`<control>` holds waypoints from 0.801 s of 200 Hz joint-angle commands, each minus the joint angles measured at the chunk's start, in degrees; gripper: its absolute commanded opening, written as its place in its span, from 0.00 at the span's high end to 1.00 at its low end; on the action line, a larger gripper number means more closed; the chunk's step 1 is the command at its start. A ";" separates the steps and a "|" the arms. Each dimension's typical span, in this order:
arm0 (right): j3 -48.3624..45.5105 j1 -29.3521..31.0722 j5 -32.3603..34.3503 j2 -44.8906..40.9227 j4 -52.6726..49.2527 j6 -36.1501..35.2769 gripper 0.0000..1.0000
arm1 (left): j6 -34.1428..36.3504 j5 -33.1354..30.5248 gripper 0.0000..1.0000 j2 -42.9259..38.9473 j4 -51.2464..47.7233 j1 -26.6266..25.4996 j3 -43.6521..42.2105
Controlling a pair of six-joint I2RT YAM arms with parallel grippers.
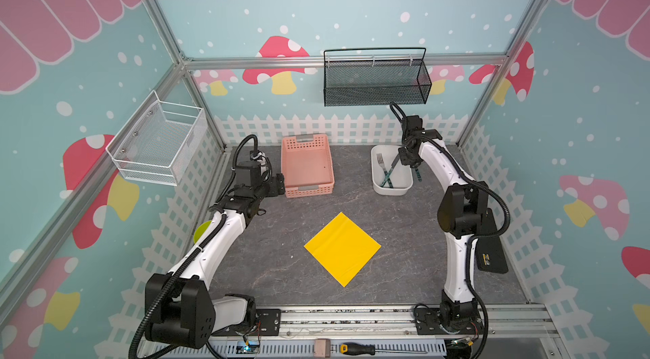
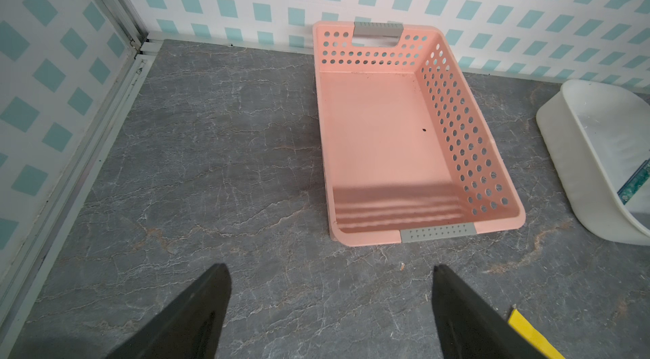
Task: Place the utensils on the paper napkin and roll it up
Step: 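Lift the spoon out of the white tray with the right gripper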
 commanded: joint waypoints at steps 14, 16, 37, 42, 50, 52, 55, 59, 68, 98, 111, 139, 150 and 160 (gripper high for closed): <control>4.69 -0.33 2.15 -5.51 3.12 -1.70 1.00 | -0.56 0.94 0.09 0.26 0.50 0.02 0.51; 4.74 -0.30 2.21 -5.45 3.06 -1.79 1.00 | -0.60 0.96 0.09 0.27 0.50 0.06 0.50; 5.04 -0.55 1.34 -5.61 2.56 -1.83 1.00 | -0.65 1.14 0.09 0.42 0.50 0.06 0.56; 5.06 -0.47 0.84 -5.68 2.50 -1.83 1.00 | -0.65 1.17 0.09 0.41 0.50 0.04 0.60; 5.09 -0.47 -0.31 -5.75 2.15 -1.45 1.00 | -0.67 1.18 0.09 0.37 0.50 -0.02 0.56; 5.09 -0.47 -0.67 -5.77 2.07 -1.42 1.00 | -0.65 1.20 0.09 0.42 0.46 -0.03 0.60; 5.09 -0.49 -1.17 -5.80 1.91 -1.29 1.00 | -0.65 1.17 0.09 0.42 0.50 -0.03 0.61; 5.10 -0.49 -1.93 -5.78 1.73 -1.03 1.00 | -0.65 1.16 0.09 0.41 0.46 0.02 0.58; 5.09 -0.47 -3.68 -5.87 1.23 -0.48 1.00 | -0.69 1.14 0.09 0.42 0.52 -0.01 0.61; 4.10 -0.45 -11.23 -7.02 -0.41 2.19 1.00 | -0.82 1.34 0.09 0.25 0.53 0.02 0.61; 2.11 -0.27 -14.66 -8.40 -0.26 3.65 1.00 | -0.91 1.66 0.09 0.14 0.54 0.02 0.58; -3.68 0.24 -20.43 -12.22 1.05 6.88 1.00 | -1.35 2.36 0.09 -0.24 0.68 0.01 0.56; -7.24 0.70 -22.18 -14.11 2.46 8.17 1.00 | -1.52 2.62 0.09 -0.44 0.68 -0.01 0.52; -10.54 1.11 -23.64 -16.13 3.96 9.50 1.00 | -1.83 2.97 0.09 -0.71 0.70 0.01 0.39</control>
